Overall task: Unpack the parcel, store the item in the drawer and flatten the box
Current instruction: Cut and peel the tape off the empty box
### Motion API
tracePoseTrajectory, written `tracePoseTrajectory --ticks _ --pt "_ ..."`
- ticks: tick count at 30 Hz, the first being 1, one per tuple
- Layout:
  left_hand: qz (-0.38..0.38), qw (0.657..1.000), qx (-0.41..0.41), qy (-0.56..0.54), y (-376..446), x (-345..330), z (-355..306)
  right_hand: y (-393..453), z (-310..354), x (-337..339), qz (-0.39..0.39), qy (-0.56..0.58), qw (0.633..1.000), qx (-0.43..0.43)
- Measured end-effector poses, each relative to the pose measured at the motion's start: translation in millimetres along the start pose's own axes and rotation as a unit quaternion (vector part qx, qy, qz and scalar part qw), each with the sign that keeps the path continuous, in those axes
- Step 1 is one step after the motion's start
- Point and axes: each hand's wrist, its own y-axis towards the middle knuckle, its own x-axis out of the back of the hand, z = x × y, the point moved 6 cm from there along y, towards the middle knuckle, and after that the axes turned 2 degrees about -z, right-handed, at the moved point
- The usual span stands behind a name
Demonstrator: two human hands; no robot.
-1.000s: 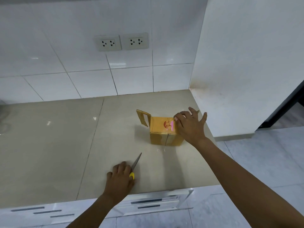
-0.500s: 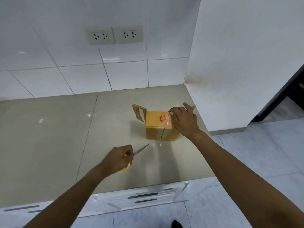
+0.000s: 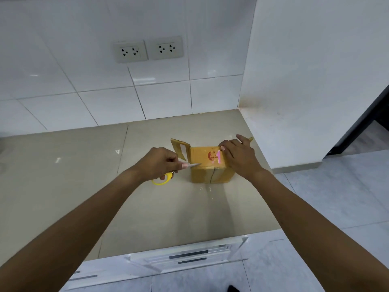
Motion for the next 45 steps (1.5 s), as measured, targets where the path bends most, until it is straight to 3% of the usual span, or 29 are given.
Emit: tracePoseTrajectory --ticks 12,17,19,24,27,30,32,34,36,39,42,45 --pt "0.084 0.996 -0.002 0.006 33 -15 -2 7 -3 -3 0.012 -0.003 1.0 -0.006" --pt "0.063 0.998 -0.032 0.001 43 -24 -4 8 -7 -4 0.012 0.015 1.0 -0.012" --pt "0.034 0.995 -0.07 0.056 44 -28 -9 8 -7 -5 0.013 0.011 1.0 -0.011" --pt "-0.009 0.96 -0.154 0.235 42 -25 -27 10 -6 -5 0.008 0.012 1.0 -0.007" --pt "-0.058 0.906 -0.241 0.344 34 -27 -46 12 -8 -6 0.009 0.012 1.0 -0.007" --pt "-0.11 0.857 -0.347 0.364 18 -36 -61 15 -9 -9 0.011 0.027 1.0 -0.011" --pt "-0.139 0.847 -0.37 0.355 13 -36 -64 17 -12 -9 0.012 0.036 0.999 -0.017" --pt "-0.192 0.859 -0.348 0.323 11 -28 -58 17 -14 -8 0.012 0.04 0.999 -0.018" --pt "-0.255 0.896 -0.269 0.242 4 -16 -40 18 -13 -5 0.0 0.032 0.999 -0.017" --pt "-0.297 0.937 -0.138 0.123 -19 -18 13 14 -1 8 -0.097 -0.033 0.995 0.017" --pt "-0.247 0.953 -0.088 0.155 -47 -47 65 6 13 21 -0.196 -0.106 0.972 0.073" --pt "-0.152 0.972 -0.019 0.18 -59 -79 106 0 21 21 -0.191 -0.11 0.97 0.102"
